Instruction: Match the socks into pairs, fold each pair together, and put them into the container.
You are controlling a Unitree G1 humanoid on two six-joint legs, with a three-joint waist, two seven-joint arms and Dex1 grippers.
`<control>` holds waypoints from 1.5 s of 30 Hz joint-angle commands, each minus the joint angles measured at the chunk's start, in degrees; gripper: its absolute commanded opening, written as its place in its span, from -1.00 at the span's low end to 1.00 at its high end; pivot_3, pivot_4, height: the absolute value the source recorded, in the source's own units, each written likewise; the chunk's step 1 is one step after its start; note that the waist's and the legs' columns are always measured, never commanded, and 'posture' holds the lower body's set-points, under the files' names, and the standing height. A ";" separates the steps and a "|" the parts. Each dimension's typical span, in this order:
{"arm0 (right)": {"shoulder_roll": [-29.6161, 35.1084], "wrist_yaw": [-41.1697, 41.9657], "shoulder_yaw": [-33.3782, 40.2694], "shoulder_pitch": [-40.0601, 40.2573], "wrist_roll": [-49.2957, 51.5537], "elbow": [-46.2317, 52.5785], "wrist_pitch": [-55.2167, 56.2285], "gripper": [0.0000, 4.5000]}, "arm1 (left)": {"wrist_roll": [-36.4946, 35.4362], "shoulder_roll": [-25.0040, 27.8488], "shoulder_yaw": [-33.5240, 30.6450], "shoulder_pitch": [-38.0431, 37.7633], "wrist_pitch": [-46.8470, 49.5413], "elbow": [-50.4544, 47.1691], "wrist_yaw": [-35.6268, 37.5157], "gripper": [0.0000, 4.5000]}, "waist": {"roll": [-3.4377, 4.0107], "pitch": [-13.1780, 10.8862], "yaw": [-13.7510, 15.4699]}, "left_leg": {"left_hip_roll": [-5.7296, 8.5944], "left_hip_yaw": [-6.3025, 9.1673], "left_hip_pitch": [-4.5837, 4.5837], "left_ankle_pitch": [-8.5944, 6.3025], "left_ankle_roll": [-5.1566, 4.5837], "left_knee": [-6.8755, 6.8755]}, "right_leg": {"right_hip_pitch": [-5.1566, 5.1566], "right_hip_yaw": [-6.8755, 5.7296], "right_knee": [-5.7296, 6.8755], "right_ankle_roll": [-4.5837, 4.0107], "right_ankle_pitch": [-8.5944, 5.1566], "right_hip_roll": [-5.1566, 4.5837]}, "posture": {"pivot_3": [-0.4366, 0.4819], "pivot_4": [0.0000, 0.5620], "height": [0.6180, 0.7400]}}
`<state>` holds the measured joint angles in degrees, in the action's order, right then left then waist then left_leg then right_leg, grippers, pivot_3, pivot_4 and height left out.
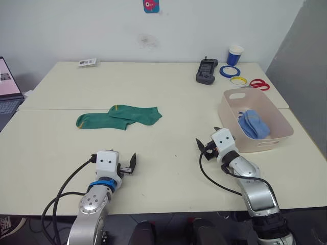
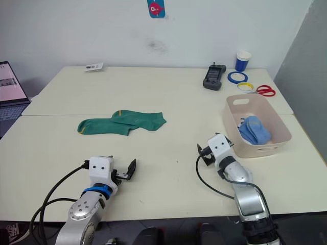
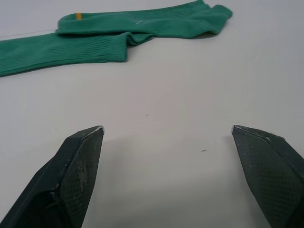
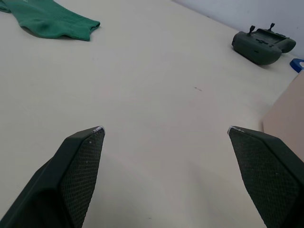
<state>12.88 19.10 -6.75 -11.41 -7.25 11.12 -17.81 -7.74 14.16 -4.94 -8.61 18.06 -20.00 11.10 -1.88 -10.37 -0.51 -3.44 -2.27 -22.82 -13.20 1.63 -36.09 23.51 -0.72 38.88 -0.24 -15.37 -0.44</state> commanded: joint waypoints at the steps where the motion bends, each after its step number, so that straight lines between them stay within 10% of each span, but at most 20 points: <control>1: 2.28 3.54 -0.05 -2.83 1.87 2.32 1.39 0.99 | -3.64 2.23 -2.20 4.26 -1.10 -0.33 4.49 1.00 | 0.00 0.00 0.02 | -0.01 0.01 -0.01 0.00 0.00 0.00 | 0.00 -0.01 0.00 0.00 0.00 0.03 | -0.05 -0.47 1.00; 7: 4.90 8.31 -1.28 -6.32 3.91 4.23 -3.04 0.99 | -3.29 8.59 0.70 15.76 -0.15 8.67 12.36 1.00 | -0.02 0.03 -0.01 | 0.04 0.11 -0.01 0.00 0.00 -0.01 | -0.02 0.05 0.01 -0.07 -0.03 0.37 | -0.05 -0.47 1.00; 28: 6.35 6.91 0.25 -7.45 5.22 7.07 -9.98 0.99 | 7.18 2.19 7.47 52.72 -15.98 66.43 13.39 1.00 | -0.09 0.07 0.27 | 0.07 0.00 -0.09 0.01 0.00 -0.06 | -0.02 -0.03 0.03 -0.08 -0.02 0.43 | -0.05 -0.47 1.00; 43: 7.35 6.99 0.84 -7.94 5.95 7.42 -11.10 1.00 | 6.59 1.95 6.42 53.61 -14.08 68.27 14.52 -0.99 | -0.11 0.09 -0.28 | 0.03 -0.10 -0.02 0.03 0.03 -0.06 | -0.04 -0.02 0.10 -0.07 -0.02 0.44 | -0.05 -0.47 1.00; 45: 7.36 7.35 1.09 -7.96 6.64 7.21 -11.29 1.00 | 5.61 2.62 6.18 50.57 -11.63 61.93 15.84 -0.99 | -0.10 0.09 -0.35 | 0.02 -0.12 -0.02 0.03 0.04 -0.07 | -0.04 0.00 0.09 -0.07 -0.02 0.43 | -0.05 -0.47 1.00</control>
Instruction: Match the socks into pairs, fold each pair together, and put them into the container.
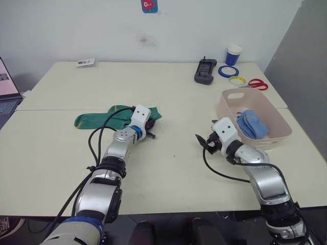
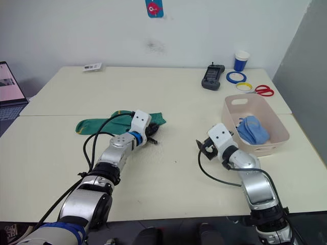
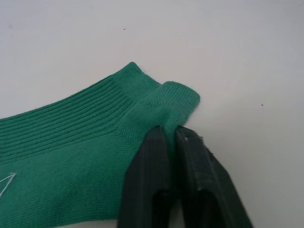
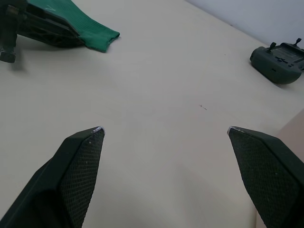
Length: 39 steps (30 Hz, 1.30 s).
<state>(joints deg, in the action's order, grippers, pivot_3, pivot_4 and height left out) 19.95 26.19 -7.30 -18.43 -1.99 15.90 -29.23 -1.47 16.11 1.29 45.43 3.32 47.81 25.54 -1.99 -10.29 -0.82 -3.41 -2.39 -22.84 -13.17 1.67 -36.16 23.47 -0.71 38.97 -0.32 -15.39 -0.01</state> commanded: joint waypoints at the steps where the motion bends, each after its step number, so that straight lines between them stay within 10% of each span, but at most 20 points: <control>1: 0.41 0.49 1.82 -1.35 1.80 2.00 -0.04 1.00 | -0.94 0.96 0.08 -4.79 4.35 -8.99 2.18 -0.99 | 0.00 0.00 -0.21 | -0.01 0.00 0.01 0.01 0.01 0.00 | 0.00 0.02 0.00 0.00 0.00 -0.01 | -0.05 -0.47 1.00; 10: 2.14 6.08 1.53 -1.79 6.84 0.30 -1.56 1.00 | -10.93 11.07 5.73 -35.27 25.41 -65.87 15.62 -0.99 | 0.02 0.00 -1.04 | -0.20 0.21 0.04 0.14 0.25 0.03 | 0.02 0.11 0.03 -0.01 0.00 -0.22 | -0.05 -0.47 1.00; 15: 4.76 9.89 0.68 -0.35 8.51 0.52 -1.78 1.00 | -24.03 11.92 5.98 -41.67 37.05 -79.98 18.78 -0.99 | 0.04 0.01 -0.60 | -0.16 0.39 0.03 0.04 0.06 0.05 | -0.09 0.06 0.04 -0.02 -0.01 -0.18 | -0.05 -0.47 1.00; 26: 8.46 13.51 1.11 4.57 12.17 2.87 -5.55 1.00 | -40.36 19.93 -5.00 -40.76 47.51 -79.28 23.92 0.26 | 0.02 0.02 -0.86 | -0.10 0.61 0.06 0.02 0.03 0.02 | -0.16 0.07 0.00 -0.08 -0.05 0.08 | -0.05 -0.47 1.00; 30: 10.13 17.20 1.84 5.69 17.69 5.60 -11.01 1.00 | -33.88 22.69 -8.32 -35.22 39.90 -66.57 23.26 0.82 | 0.02 0.02 -0.69 | -0.09 0.60 0.08 0.02 0.03 0.02 | -0.19 0.03 0.04 -0.15 -0.09 0.42 | -0.05 -0.47 1.00; 39: 8.69 17.21 -3.14 5.51 21.39 3.78 -17.67 1.00 | -17.16 19.33 -0.76 -21.67 21.21 -35.31 22.67 0.82 | 0.00 0.03 -0.60 | -0.08 0.55 -0.03 0.02 0.02 0.02 | -0.17 0.11 -0.04 -0.20 -0.12 0.43 | -0.05 -0.47 1.00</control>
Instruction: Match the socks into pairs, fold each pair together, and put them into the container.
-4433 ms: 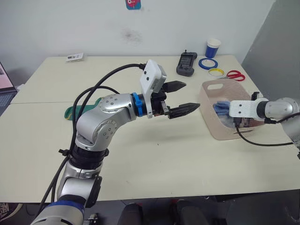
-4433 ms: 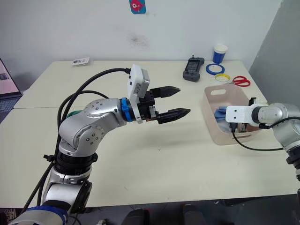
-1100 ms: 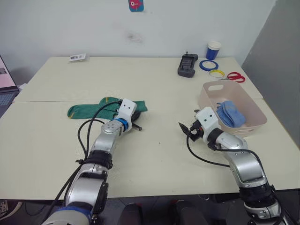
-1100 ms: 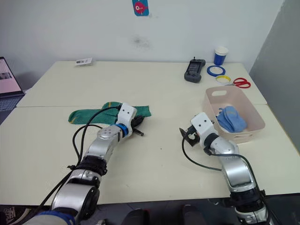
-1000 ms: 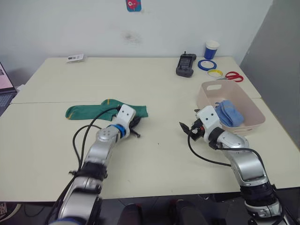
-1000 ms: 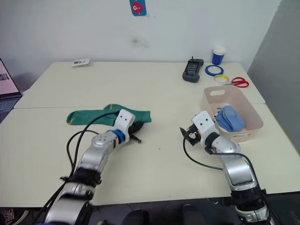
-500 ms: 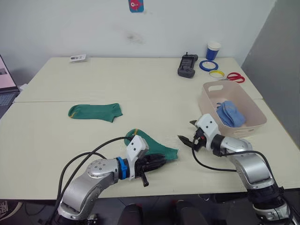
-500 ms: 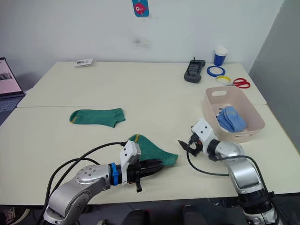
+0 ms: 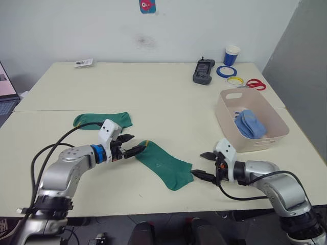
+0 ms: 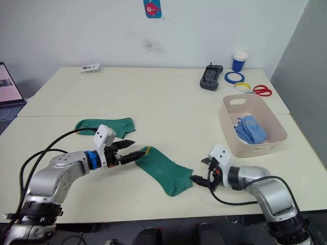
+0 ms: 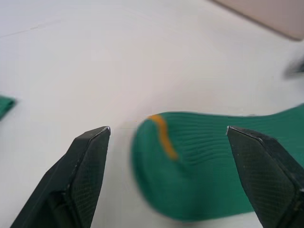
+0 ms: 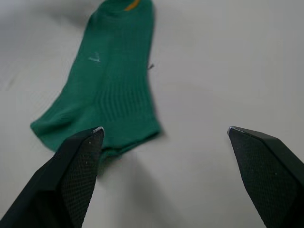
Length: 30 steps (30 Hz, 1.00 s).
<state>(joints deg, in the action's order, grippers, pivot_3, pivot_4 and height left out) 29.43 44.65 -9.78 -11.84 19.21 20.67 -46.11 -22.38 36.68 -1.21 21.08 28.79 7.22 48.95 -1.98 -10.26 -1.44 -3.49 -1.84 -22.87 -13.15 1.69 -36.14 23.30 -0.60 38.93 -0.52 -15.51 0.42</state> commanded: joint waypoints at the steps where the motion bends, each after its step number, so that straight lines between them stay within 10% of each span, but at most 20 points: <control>1: -1.60 -1.83 -0.57 -1.43 0.72 -1.39 -1.67 1.00 | 4.66 -1.53 2.38 3.26 -5.15 6.94 -0.26 0.82 | -0.02 0.01 -0.06 | 0.01 -0.01 0.00 0.00 0.00 -0.01 | 0.00 0.00 0.00 0.00 0.00 0.00 | -0.05 -0.47 1.00; 5: -3.44 -2.84 -1.36 -2.06 1.07 -1.68 -2.48 1.00 | 6.80 -1.60 3.67 3.24 -7.59 9.64 1.89 0.64 | -0.10 0.11 -0.16 | -0.05 -0.01 0.04 0.00 0.00 0.00 | 0.00 -0.01 0.07 0.00 0.01 0.02 | -0.05 -0.47 1.00; 18: -1.45 0.71 -5.31 -4.30 0.78 -3.06 1.14 -0.98 | 1.69 -0.53 -1.39 -6.66 0.17 -5.05 2.37 -1.00 | -0.12 0.13 -0.30 | -0.11 0.00 0.06 0.00 0.00 0.00 | 0.00 0.05 0.07 0.00 0.00 -0.04 | -0.05 -0.47 1.00; 30: 6.78 18.32 -7.06 -17.88 1.16 -16.53 4.54 -0.99 | -3.86 -4.90 -6.40 -24.75 13.52 -32.61 -12.32 -1.00 | -0.11 0.11 -0.21 | -0.12 0.13 0.08 0.00 0.00 0.01 | 0.00 0.07 0.06 0.00 0.00 -0.20 | -0.05 -0.47 1.00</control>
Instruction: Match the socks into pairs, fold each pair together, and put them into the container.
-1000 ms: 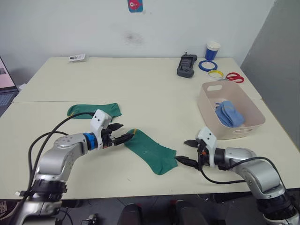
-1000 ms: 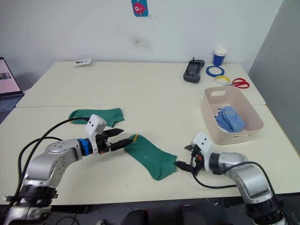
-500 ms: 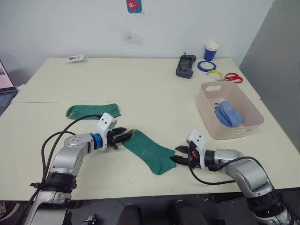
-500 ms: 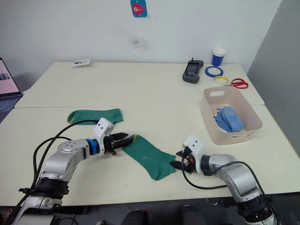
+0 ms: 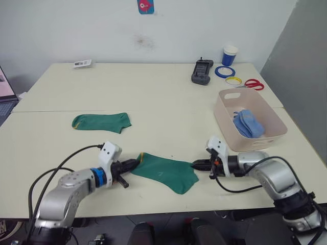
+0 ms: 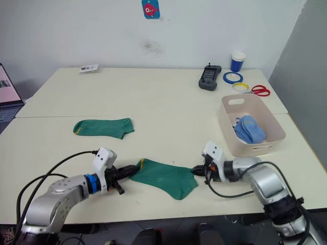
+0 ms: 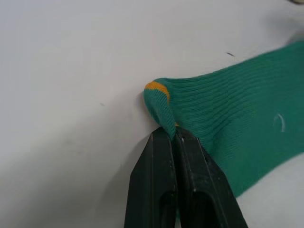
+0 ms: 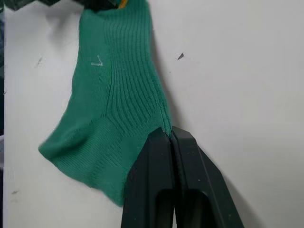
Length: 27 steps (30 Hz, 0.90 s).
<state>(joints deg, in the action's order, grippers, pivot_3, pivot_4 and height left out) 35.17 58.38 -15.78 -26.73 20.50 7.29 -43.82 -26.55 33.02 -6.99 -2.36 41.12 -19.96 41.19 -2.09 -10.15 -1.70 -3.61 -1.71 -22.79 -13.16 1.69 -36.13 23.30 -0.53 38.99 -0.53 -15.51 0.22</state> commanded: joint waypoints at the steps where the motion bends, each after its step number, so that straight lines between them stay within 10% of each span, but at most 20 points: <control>1: 1.34 5.93 -1.85 -4.16 -0.90 -5.20 3.18 -0.99 | 0.67 -1.93 -0.26 -2.28 1.72 -6.56 -6.10 -1.00 | 0.00 0.00 0.05 | 0.02 0.00 0.00 0.00 0.00 0.00 | -0.01 -0.02 0.00 0.00 0.00 0.00 | -0.05 -0.47 1.00; 8: -0.16 9.11 -4.26 -9.26 -5.21 -14.97 8.64 -0.90 | 1.96 -7.17 0.09 -5.69 2.24 -12.71 -15.12 -0.90 | -0.01 0.00 0.12 | 0.04 -0.01 -0.03 -0.01 -0.01 0.00 | -0.01 0.02 -0.02 -0.03 -0.01 -0.01 | -0.05 -0.47 1.00; 19: 5.10 5.91 4.80 1.37 -0.06 -0.48 1.89 0.70 | -11.34 -0.32 -12.49 -5.85 5.70 -8.54 -5.92 0.58 | -0.01 0.01 0.30 | 0.05 0.00 -0.04 -0.01 -0.01 0.00 | 0.00 -0.10 -0.02 -0.11 -0.04 0.00 | -0.05 -0.47 1.00; 27: 2.02 -3.24 4.17 12.59 0.21 11.26 -1.00 0.70 | -6.78 6.74 -4.81 0.82 0.13 2.87 3.41 0.58 | 0.01 0.01 0.19 | 0.04 -0.01 0.00 -0.01 0.00 0.01 | 0.00 -0.08 0.00 -0.13 -0.05 0.04 | -0.05 -0.47 1.00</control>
<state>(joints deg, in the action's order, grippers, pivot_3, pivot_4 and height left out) 37.79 57.08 -11.26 -14.86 20.81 15.81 -44.89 -34.48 39.43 -13.75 -2.67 43.12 -17.64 43.21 -2.08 -10.14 -1.51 -3.56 -1.72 -22.79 -13.16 1.69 -36.12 23.30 -0.61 38.99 -0.65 -15.55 0.26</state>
